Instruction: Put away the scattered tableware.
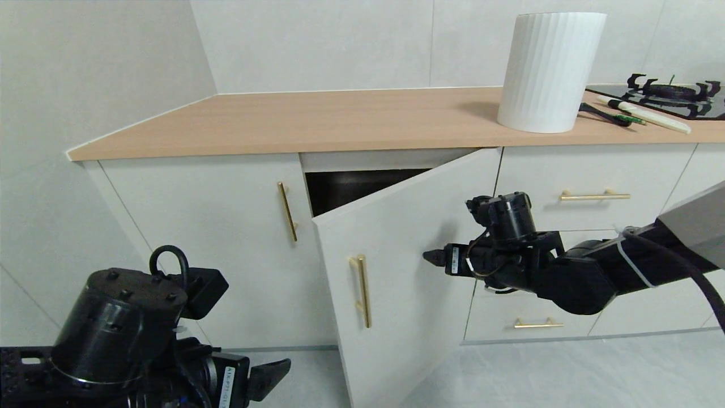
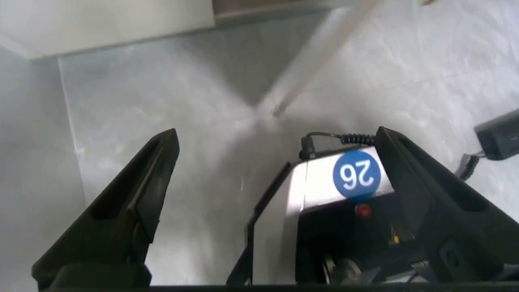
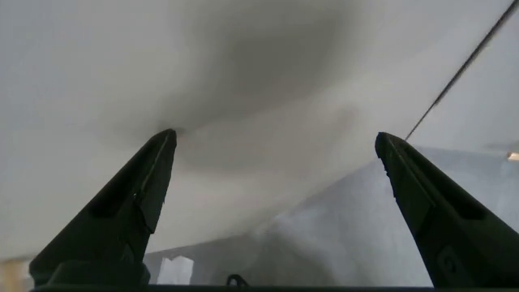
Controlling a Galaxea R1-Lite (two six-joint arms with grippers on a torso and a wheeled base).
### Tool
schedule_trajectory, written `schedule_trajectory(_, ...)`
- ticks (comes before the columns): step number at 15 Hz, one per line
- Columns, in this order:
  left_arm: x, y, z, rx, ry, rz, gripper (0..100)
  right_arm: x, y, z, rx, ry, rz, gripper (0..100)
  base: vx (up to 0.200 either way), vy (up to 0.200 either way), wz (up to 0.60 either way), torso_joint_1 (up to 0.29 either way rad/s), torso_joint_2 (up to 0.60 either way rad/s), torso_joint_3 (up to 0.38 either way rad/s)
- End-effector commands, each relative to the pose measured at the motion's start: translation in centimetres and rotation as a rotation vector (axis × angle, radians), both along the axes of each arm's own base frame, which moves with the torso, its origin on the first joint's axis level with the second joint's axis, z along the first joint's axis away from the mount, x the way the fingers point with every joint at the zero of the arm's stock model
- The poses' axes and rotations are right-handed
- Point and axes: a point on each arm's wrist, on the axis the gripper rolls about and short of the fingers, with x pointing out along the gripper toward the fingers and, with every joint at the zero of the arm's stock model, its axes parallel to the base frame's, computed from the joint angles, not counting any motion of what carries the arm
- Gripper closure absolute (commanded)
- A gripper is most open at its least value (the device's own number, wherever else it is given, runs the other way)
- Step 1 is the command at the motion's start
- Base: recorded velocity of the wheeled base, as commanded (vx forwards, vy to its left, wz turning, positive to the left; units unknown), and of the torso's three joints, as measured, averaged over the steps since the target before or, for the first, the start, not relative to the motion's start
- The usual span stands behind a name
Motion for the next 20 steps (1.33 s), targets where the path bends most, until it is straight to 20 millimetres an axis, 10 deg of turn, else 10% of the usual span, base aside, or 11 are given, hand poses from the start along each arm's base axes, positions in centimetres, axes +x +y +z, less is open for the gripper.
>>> schedule_trajectory(1,0.0,0.0,0.0,-0.001,0.0,0.001,0,0.3,0.2,-0.3,0.003,0.002,-0.004,0,0.0,0.0,0.0,0.0,0.0,0.0)
schedule_trajectory(20,0.0,0.0,-0.1,-0.001,0.002,0.003,0,6.4,3.0,-2.5,0.132,-0.147,-0.31,0,0.0,0.0,0.0,0.0,0.0,0.0)
